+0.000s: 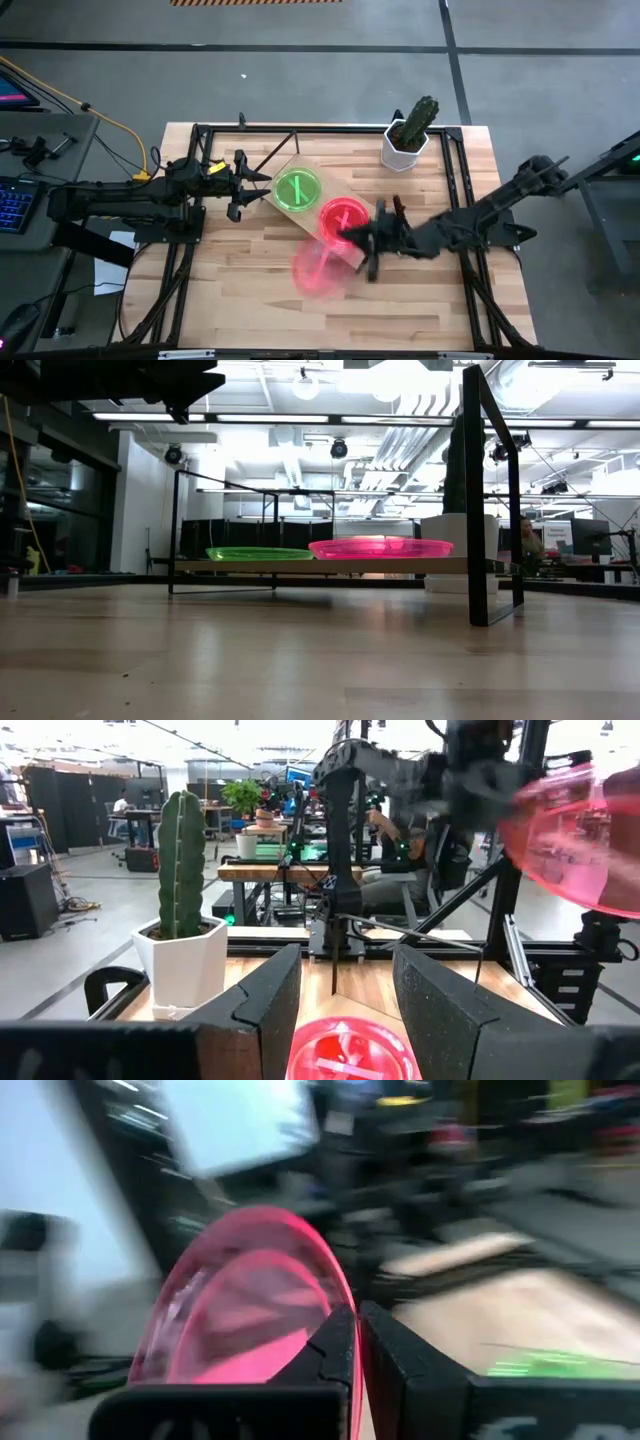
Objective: Place and stack plates onto a shelf
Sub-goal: Stack the pink plate on top of the other pink plate on the shelf
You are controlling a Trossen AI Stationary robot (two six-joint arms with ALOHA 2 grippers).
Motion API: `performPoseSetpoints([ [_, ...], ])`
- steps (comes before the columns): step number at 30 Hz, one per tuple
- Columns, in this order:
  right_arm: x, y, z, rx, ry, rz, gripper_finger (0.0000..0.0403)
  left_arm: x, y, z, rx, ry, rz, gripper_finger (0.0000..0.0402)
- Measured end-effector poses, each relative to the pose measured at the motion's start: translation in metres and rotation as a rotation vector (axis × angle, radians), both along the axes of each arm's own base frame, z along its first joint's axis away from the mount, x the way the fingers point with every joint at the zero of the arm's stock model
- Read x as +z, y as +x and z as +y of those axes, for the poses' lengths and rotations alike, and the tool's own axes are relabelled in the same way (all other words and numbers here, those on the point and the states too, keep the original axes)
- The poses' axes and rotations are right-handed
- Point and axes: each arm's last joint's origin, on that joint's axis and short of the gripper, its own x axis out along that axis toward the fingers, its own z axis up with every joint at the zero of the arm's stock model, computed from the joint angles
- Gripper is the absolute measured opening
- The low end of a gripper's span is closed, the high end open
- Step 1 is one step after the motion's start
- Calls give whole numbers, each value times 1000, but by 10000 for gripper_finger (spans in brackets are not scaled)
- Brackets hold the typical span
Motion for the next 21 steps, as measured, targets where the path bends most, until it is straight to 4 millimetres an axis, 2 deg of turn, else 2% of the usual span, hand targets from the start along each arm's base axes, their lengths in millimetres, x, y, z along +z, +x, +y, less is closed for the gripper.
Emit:
performPoseSetpoints([
  [5,22,8,-35,-236,-48,212,0,0,0,0,0,-1,0,152],
  [9,22,8,-66,-346,-10,357,0,0,0,0,-1,-1,0,152],
  [14,-3,13,-99,-359,61,483,0,0,0,0,-1,-1,0,152],
  [21,-45,15,-123,-384,110,594,0,0,0,0,-1,-1,1,152],
])
